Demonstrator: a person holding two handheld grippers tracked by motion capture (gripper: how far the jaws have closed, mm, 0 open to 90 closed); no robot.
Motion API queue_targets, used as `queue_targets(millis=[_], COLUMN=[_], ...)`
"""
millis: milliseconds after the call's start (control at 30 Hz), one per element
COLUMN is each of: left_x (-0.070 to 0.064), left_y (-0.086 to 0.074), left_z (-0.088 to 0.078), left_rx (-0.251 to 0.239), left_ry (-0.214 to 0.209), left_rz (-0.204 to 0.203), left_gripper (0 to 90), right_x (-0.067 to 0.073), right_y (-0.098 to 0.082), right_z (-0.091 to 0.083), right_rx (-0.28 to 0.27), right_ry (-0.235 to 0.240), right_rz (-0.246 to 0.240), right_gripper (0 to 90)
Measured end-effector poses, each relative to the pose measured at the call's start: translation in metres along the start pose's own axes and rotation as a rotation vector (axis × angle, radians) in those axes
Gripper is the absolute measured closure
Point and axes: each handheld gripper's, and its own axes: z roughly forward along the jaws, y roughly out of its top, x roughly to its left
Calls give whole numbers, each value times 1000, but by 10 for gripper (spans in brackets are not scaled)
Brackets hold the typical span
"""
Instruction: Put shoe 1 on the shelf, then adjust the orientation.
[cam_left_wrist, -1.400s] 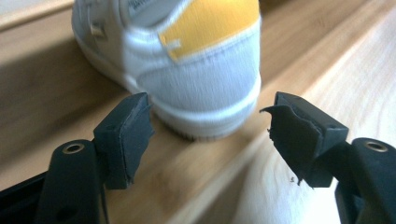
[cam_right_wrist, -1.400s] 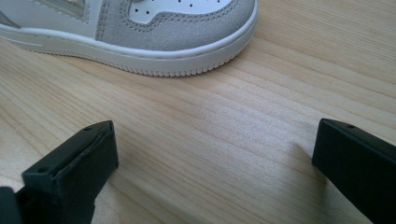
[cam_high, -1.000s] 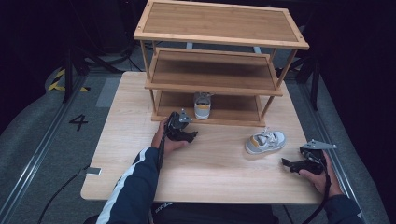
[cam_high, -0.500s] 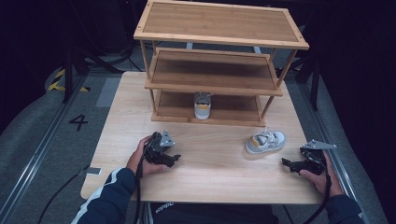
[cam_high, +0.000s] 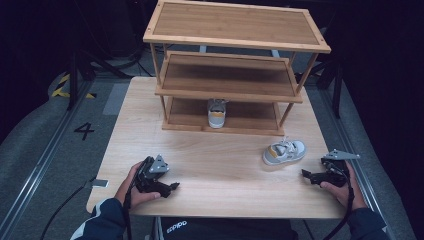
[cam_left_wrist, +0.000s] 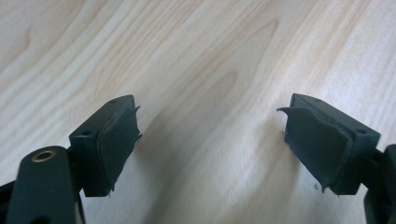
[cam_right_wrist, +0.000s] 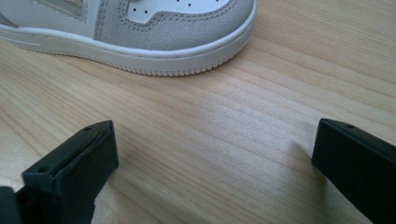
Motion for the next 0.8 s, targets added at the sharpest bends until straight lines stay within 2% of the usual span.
queue_targets(millis=[33,100,233,333,367,467,533,567,800], left_x=[0,-2,-4,-4,-4,-3,-3,-2,-1], left_y=[0,-9,-12,-12,-12,-12,-12,-12,-10], left_z=[0,-3,-5,-5,-5,-5,-5,-5,-4], left_rx=[0,-42,-45,-44,-43,-43,-42,-40,-37], left_ry=[0,-1,6,5,2,0,-2,-4,-7], left_rz=[0,-12,-17,-17,-15,-13,-10,-7,-9], left_gripper=[198,198,198,197,194,191,189,183,160], right_x=[0,0,-1,-1,-1,-2,-1,0,9], right_y=[0,0,3,3,3,5,6,7,18], right_z=[0,0,0,1,1,-2,-4,-6,-21], right_rx=[0,8,24,12,11,-4,-5,-7,-79], right_ry=[0,8,12,20,20,20,27,26,72], right_rz=[0,-7,-14,-22,-22,-8,-21,-36,-42], right_gripper=[6,7,7,19,40,197,195,238,272])
